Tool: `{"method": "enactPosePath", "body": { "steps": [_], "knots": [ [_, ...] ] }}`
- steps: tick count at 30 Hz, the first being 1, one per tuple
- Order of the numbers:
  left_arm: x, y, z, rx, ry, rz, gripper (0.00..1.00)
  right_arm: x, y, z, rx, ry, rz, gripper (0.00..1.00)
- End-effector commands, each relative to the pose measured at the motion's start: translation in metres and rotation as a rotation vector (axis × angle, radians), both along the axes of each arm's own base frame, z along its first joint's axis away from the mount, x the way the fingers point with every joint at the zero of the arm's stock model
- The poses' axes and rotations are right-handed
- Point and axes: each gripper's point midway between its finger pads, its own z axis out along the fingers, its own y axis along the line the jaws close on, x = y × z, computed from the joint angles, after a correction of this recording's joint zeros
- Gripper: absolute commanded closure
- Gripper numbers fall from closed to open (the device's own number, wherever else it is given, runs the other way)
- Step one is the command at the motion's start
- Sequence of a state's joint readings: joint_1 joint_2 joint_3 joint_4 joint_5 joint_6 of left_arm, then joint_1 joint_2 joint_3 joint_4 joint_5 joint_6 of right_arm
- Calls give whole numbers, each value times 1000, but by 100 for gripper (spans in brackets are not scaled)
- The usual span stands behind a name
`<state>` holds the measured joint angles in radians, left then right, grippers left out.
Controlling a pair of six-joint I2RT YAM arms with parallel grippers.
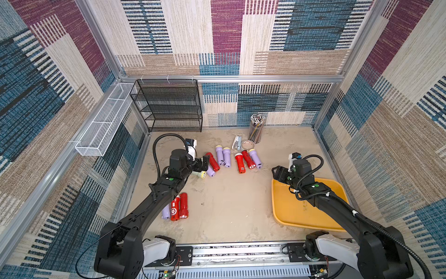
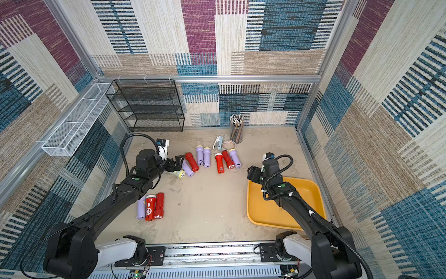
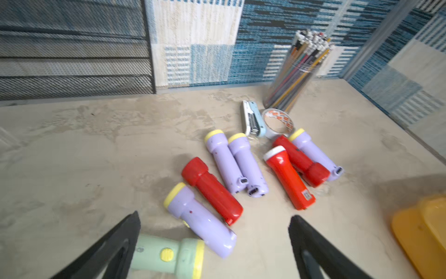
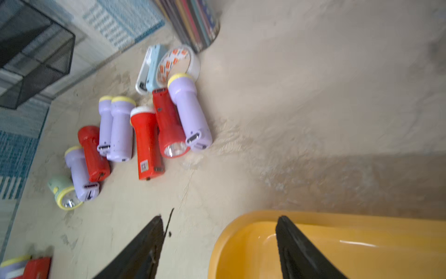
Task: Put the flashlights into the storage boxes
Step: Move the storage box to the center of the board.
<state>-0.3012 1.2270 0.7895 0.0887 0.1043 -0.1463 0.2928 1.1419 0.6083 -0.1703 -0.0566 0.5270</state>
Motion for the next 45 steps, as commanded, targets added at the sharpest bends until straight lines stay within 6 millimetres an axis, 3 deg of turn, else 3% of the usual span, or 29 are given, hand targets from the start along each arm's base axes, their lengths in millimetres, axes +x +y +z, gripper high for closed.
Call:
{"method": "enactPosePath", "body": {
  "steps": [1,7,20,31,36,38,41,45],
  "knots": [
    [-17,-1,-4,-67,94,35,1,-9,12,-16,12,67,-3,24],
    [-34,0,15,-91,112,36,1,-22,45,-38,13,136,69,26],
    [-51,5,10,-105,230,80,1,-33,136,-49,68,185,195,28],
    [-63,24,16,-70,227,153,1,-9,211,-46,123,218,231,27],
    [-67,26,18,-64,228,157,1,0,237,-33,146,201,245,25],
    [-68,28,20,-64,222,162,1,3,239,-25,124,190,249,24],
    [-70,27,21,-69,218,159,1,13,228,0,46,122,242,22],
    [-69,24,17,-81,235,153,1,27,202,48,-64,-6,203,16]
  ]
}}
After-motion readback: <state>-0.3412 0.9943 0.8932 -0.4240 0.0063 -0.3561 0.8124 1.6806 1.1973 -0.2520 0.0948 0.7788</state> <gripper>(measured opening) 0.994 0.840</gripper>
